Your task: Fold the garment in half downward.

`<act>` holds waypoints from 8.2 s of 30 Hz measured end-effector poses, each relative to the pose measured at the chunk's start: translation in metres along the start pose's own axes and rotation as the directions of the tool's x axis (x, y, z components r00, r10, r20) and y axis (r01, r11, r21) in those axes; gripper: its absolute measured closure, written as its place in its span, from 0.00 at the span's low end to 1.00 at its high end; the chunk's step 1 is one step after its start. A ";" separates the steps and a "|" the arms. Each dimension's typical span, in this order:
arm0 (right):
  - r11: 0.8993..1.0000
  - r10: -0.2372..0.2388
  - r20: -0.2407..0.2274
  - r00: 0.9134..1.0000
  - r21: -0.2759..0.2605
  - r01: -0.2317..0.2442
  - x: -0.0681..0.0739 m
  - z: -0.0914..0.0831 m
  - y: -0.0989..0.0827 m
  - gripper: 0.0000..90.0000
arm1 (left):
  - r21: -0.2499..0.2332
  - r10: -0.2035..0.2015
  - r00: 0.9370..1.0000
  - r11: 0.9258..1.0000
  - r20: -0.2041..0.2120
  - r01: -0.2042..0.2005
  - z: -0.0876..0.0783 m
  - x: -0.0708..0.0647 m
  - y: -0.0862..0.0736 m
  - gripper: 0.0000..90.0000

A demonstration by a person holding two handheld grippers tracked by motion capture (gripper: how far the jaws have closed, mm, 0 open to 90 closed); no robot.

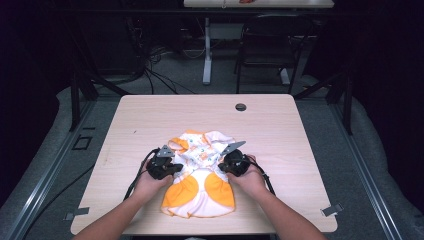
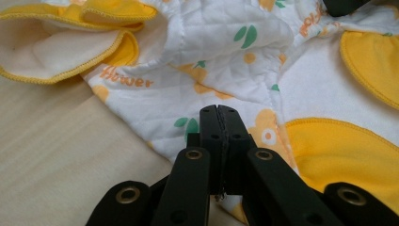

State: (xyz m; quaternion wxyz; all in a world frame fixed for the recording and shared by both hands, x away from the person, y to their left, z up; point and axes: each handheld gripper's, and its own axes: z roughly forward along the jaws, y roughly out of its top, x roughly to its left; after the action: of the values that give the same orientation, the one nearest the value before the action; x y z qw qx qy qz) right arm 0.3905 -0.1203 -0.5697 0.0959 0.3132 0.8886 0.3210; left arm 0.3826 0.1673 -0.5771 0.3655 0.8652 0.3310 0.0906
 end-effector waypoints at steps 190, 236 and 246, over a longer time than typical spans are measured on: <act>0.968 -0.241 0.092 0.966 -0.053 0.246 -0.011 -0.071 0.091 0.97 | -0.159 0.081 0.994 0.983 -0.068 -0.090 -0.073 0.032 0.093 1.00; 0.969 -0.248 -0.007 0.969 0.015 0.248 0.033 -0.054 0.040 0.97 | -0.105 0.110 0.993 0.989 0.038 -0.106 -0.059 0.001 0.025 1.00; 0.974 -0.228 -0.010 0.974 0.007 0.228 0.044 -0.050 0.024 0.96 | -0.119 0.114 0.992 0.987 0.051 -0.107 -0.058 -0.009 0.008 1.00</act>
State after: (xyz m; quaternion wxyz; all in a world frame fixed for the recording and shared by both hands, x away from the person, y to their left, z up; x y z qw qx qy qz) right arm 0.3493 -0.1048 -0.5141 0.1264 0.2082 0.9205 0.3056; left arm 0.3571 0.1906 -0.5296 0.4189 0.8619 0.2658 0.1047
